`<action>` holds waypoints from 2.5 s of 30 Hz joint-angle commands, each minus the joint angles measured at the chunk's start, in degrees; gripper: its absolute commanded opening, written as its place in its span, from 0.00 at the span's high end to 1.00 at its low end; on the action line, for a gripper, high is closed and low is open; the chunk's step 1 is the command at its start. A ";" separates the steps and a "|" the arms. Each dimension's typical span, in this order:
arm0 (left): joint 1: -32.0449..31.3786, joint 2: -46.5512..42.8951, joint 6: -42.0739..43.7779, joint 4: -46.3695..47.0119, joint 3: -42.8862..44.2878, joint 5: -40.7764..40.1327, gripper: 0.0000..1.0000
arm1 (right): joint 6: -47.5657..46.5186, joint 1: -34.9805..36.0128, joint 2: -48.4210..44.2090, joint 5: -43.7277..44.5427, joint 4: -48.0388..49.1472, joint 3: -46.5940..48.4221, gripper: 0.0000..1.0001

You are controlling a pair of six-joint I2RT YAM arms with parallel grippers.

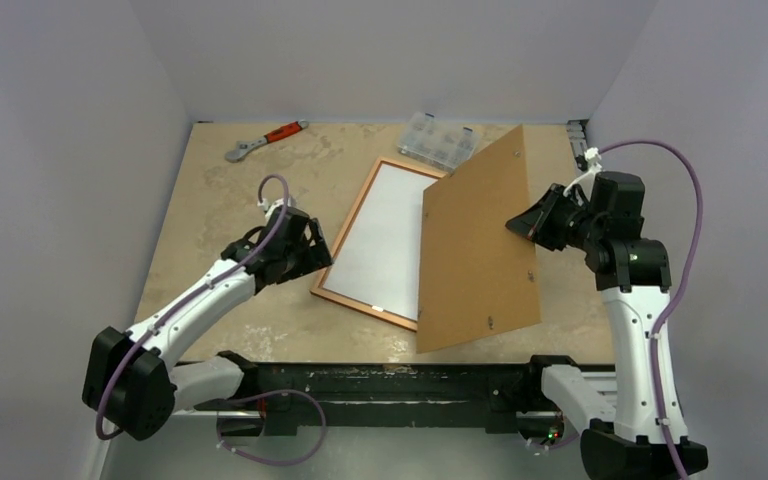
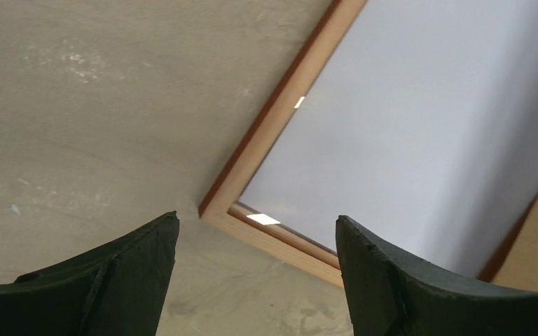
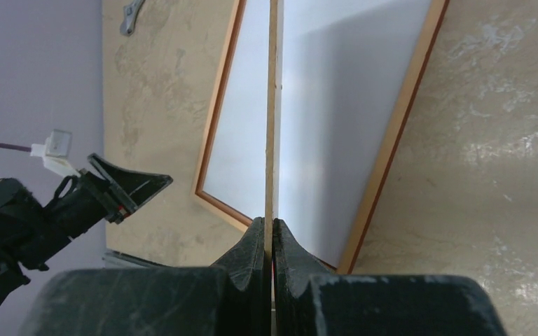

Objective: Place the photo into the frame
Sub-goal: Move the photo frame to the center of the board.

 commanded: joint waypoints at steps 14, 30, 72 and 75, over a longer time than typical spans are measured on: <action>2.45 14.87 5.70 6.28 -2.51 15.08 0.23 | 4.00 0.10 -1.11 -13.58 13.31 -6.34 1.00; -13.39 7.81 -5.07 7.62 -7.92 18.00 0.40 | 3.40 0.09 -1.80 -17.84 17.50 -9.38 1.00; -14.97 24.15 0.55 -1.32 8.85 10.43 0.50 | 3.60 0.00 -0.85 -16.07 17.36 -9.47 1.00; -15.29 24.44 -0.76 -1.82 8.28 10.48 0.59 | 3.19 0.00 -0.85 -15.52 16.81 -8.95 1.00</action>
